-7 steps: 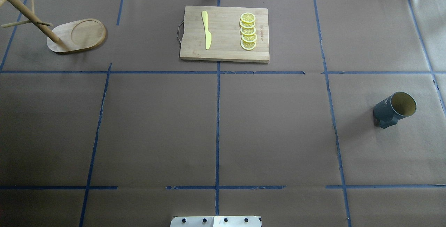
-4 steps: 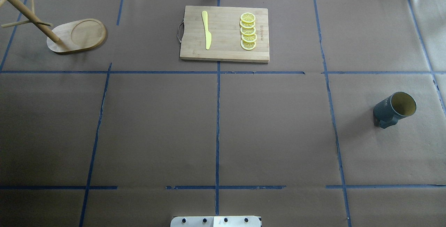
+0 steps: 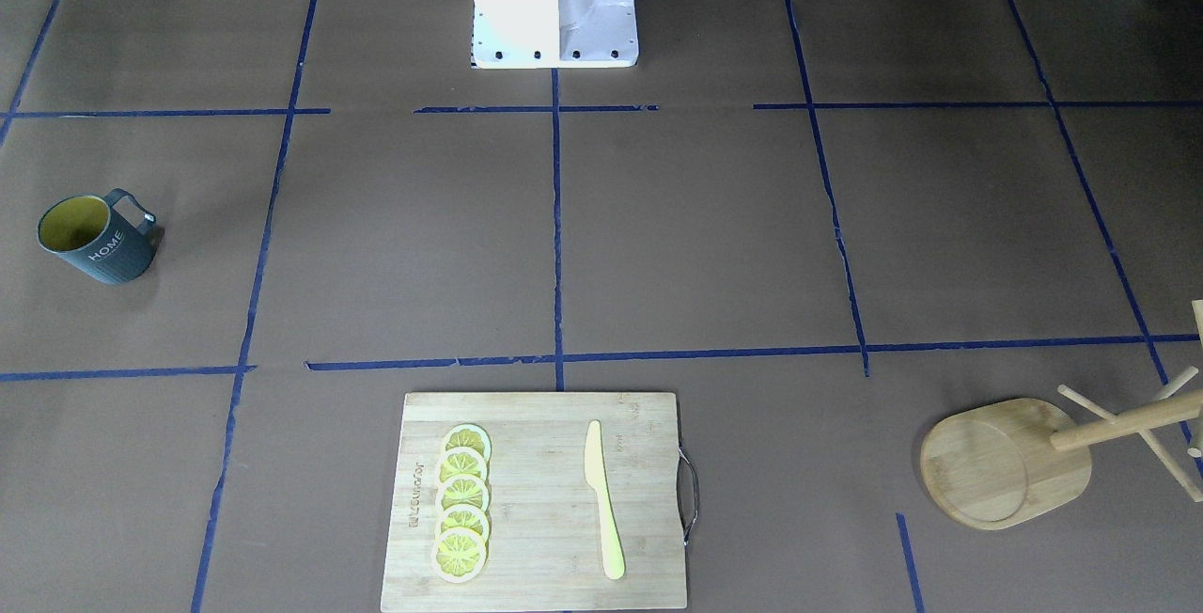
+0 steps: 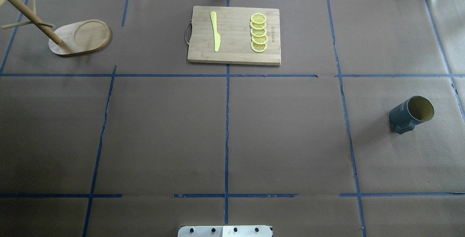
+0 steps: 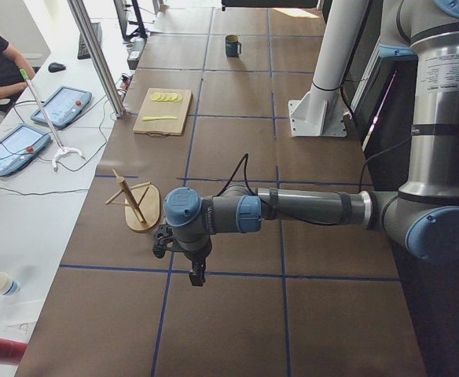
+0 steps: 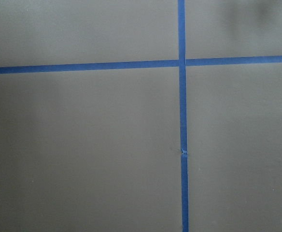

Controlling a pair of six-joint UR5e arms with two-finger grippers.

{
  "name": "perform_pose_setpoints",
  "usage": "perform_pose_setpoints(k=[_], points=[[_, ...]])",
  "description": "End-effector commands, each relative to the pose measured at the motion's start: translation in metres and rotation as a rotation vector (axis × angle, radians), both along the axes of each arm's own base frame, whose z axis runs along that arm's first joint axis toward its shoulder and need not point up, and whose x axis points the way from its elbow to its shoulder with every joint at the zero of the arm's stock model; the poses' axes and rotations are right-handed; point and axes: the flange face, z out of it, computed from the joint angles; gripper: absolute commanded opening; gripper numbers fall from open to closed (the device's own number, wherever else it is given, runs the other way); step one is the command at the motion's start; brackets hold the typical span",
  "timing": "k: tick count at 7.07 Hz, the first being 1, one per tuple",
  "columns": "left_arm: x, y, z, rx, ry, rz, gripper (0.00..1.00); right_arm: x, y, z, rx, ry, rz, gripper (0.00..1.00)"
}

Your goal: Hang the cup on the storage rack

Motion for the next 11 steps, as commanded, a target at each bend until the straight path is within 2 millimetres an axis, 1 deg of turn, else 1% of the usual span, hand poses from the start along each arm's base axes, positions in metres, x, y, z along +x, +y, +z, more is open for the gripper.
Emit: perform_pose_setpoints(k=[1,2,3,4,5,6,7,8,9,10,11], points=[[0.0,0.0,-0.002,0.004,0.0,0.0,1.0,-0.065,0.016,-0.028,0.012,-0.006,0.032,1.0],[0.0,0.0,-0.002,0.006,0.0,0.0,1.0,-0.082,0.035,-0.011,0.067,0.005,0.012,1.0],[0.0,0.0,-0.002,0.006,0.0,0.0,1.0,-0.086,0.036,-0.002,0.06,0.013,0.006,1.0],[0.0,0.0,-0.002,0.006,0.0,0.0,1.0,-0.091,0.036,0.013,0.039,0.024,-0.011,1.0],[0.0,0.0,-0.002,0.006,0.0,0.0,1.0,-0.102,0.034,0.028,0.017,0.036,-0.031,1.0],[0.0,0.0,-0.002,0.007,0.0,0.001,1.0,-0.103,0.034,0.039,-0.005,0.045,-0.033,1.0],[0.0,0.0,-0.002,0.007,0.0,0.001,1.0,-0.111,0.031,0.046,-0.016,0.05,-0.046,1.0],[0.0,0.0,-0.003,0.008,0.0,0.001,1.0,-0.114,0.029,0.049,-0.021,0.051,-0.051,1.0],[0.0,0.0,-0.003,0.008,0.0,0.001,1.0,-0.119,0.03,0.058,-0.037,0.058,-0.059,1.0],[0.0,-0.001,-0.004,0.011,0.0,0.002,1.0,-0.121,0.026,0.054,-0.037,0.055,-0.055,0.93],[0.0,-0.001,-0.005,0.015,-0.001,0.003,1.0,-0.124,0.022,0.049,-0.025,0.049,-0.056,0.49]])
